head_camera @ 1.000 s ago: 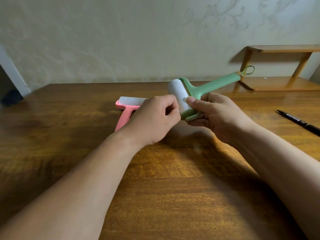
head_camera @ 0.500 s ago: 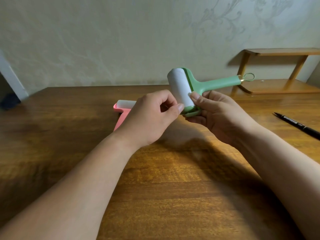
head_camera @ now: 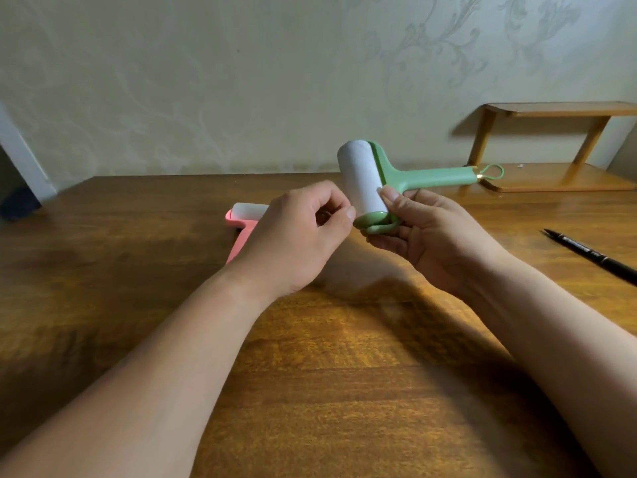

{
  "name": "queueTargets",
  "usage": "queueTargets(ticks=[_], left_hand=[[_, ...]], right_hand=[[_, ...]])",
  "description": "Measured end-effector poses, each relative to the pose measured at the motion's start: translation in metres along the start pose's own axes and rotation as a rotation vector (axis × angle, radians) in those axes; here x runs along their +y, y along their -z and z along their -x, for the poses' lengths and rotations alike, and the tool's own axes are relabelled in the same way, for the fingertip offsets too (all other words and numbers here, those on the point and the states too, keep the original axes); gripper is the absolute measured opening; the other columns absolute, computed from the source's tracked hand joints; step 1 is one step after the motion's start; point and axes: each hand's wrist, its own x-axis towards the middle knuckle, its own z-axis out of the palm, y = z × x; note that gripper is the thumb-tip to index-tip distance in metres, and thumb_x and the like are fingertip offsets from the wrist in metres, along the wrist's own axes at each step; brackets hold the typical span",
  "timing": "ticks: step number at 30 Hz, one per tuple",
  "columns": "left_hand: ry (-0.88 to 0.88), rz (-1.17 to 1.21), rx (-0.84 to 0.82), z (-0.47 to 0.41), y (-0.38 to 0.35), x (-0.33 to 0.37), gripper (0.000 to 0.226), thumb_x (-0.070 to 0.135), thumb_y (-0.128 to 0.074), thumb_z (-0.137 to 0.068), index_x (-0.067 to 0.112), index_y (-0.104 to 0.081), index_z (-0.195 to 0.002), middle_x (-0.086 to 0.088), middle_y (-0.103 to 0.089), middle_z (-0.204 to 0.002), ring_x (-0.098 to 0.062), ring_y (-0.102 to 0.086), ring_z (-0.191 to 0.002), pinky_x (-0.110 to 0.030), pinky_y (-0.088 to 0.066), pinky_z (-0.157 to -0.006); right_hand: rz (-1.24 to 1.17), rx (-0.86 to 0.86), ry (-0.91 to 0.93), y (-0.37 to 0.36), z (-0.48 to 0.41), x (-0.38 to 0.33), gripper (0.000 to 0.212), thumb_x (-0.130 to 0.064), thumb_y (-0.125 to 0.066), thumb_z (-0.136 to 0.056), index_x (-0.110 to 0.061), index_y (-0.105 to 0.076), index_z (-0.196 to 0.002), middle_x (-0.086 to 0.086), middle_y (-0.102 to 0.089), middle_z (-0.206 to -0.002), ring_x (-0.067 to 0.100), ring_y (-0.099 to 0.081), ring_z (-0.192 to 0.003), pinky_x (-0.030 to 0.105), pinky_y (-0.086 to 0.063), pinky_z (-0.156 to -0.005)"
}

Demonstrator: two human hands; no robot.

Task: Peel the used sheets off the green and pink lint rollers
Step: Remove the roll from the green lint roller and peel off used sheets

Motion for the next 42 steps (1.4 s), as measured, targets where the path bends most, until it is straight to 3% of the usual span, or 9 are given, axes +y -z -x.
queueTargets(ticks=[5, 9, 14, 18, 25, 31, 36, 38, 42], left_hand=[[-0.128, -0.162, 0.128, 0.003, -0.006, 0.005, 0.006, 0.024, -0.077, -0.104, 0.021, -0.072, -0.106, 0.012, -0.066, -0.104, -0.008, -0.067, -0.095, -0.017, -0.056, -0.078], [-0.151, -0.237, 0.172, 0.003, -0.004, 0.009, 0.002, 0.016, -0.077, -0.105, 0.015, -0.079, -0.103, 0.006, -0.075, -0.100, -0.009, -0.067, -0.088, -0.011, -0.054, -0.073], [-0.123, -0.329, 0.120, 0.001, -0.007, 0.014, 0.012, 0.019, -0.071, -0.108, 0.013, -0.081, -0.104, 0.000, -0.078, -0.100, -0.019, -0.070, -0.091, -0.044, -0.062, -0.080], [-0.091, -0.407, 0.061, 0.003, -0.009, 0.019, 0.014, 0.021, -0.067, -0.110, 0.018, -0.081, -0.105, 0.000, -0.077, -0.100, -0.019, -0.070, -0.093, -0.042, -0.062, -0.081], [-0.079, -0.408, 0.036, 0.004, -0.010, 0.018, 0.013, 0.020, -0.069, -0.107, 0.020, -0.073, -0.095, 0.001, -0.071, -0.093, -0.021, -0.067, -0.087, -0.038, -0.059, -0.073], [-0.022, -0.269, 0.059, 0.003, -0.012, 0.010, 0.018, 0.017, -0.074, -0.100, 0.018, -0.066, -0.084, 0.004, -0.066, -0.082, -0.019, -0.064, -0.080, -0.050, -0.061, -0.070], [0.038, -0.064, 0.125, 0.000, -0.010, 0.004, 0.019, 0.015, -0.077, -0.098, 0.017, -0.067, -0.082, 0.005, -0.065, -0.076, -0.014, -0.062, -0.073, -0.037, -0.053, -0.062], [0.043, 0.018, 0.138, -0.002, -0.008, 0.001, 0.017, 0.013, -0.076, -0.098, 0.017, -0.069, -0.083, 0.005, -0.066, -0.076, -0.014, -0.064, -0.076, -0.037, -0.057, -0.066], [0.088, 0.237, 0.115, -0.005, -0.006, -0.003, 0.013, 0.010, -0.070, -0.100, 0.013, -0.072, -0.088, 0.007, -0.069, -0.070, -0.014, -0.070, -0.073, -0.055, -0.068, -0.083]], right_hand=[[-0.039, 0.027, 0.022, 0.001, -0.002, 0.003, 0.026, -0.021, -0.069, -0.104, 0.001, -0.061, -0.114, 0.017, -0.077, -0.093, 0.023, -0.080, -0.083, 0.032, -0.067, -0.075], [-0.002, 0.081, 0.057, -0.001, -0.003, 0.006, 0.027, -0.024, -0.073, -0.103, 0.000, -0.063, -0.110, 0.015, -0.081, -0.089, 0.025, -0.083, -0.086, 0.032, -0.067, -0.074], [0.157, 0.235, 0.120, -0.004, -0.002, 0.011, 0.040, -0.028, -0.081, -0.098, 0.003, -0.065, -0.117, 0.018, -0.084, -0.097, 0.026, -0.085, -0.088, 0.033, -0.067, -0.072], [0.320, 0.324, 0.170, -0.004, 0.000, 0.014, 0.041, -0.031, -0.083, -0.097, -0.002, -0.064, -0.117, 0.019, -0.081, -0.104, 0.023, -0.085, -0.084, 0.035, -0.068, -0.071], [0.461, 0.315, 0.199, -0.007, 0.004, 0.014, 0.032, -0.033, -0.083, -0.097, -0.013, -0.066, -0.115, 0.010, -0.081, -0.098, 0.018, -0.085, -0.080, 0.036, -0.069, -0.072], [0.360, 0.270, 0.189, -0.006, 0.000, 0.015, 0.036, -0.029, -0.082, -0.097, -0.006, -0.065, -0.118, 0.016, -0.081, -0.102, 0.023, -0.085, -0.084, 0.033, -0.068, -0.072], [0.159, 0.169, 0.145, -0.004, -0.003, 0.014, 0.043, -0.028, -0.083, -0.096, 0.002, -0.065, -0.121, 0.011, -0.082, -0.095, 0.028, -0.085, -0.092, 0.035, -0.067, -0.077], [0.080, 0.121, 0.115, -0.002, -0.004, 0.013, 0.043, -0.028, -0.081, -0.097, 0.002, -0.063, -0.121, 0.015, -0.081, -0.099, 0.030, -0.084, -0.096, 0.035, -0.066, -0.080], [-0.038, 0.055, 0.087, 0.000, -0.006, 0.012, 0.027, -0.024, -0.076, -0.101, -0.004, -0.061, -0.112, 0.022, -0.076, -0.104, 0.031, -0.082, -0.095, 0.036, -0.066, -0.080]])
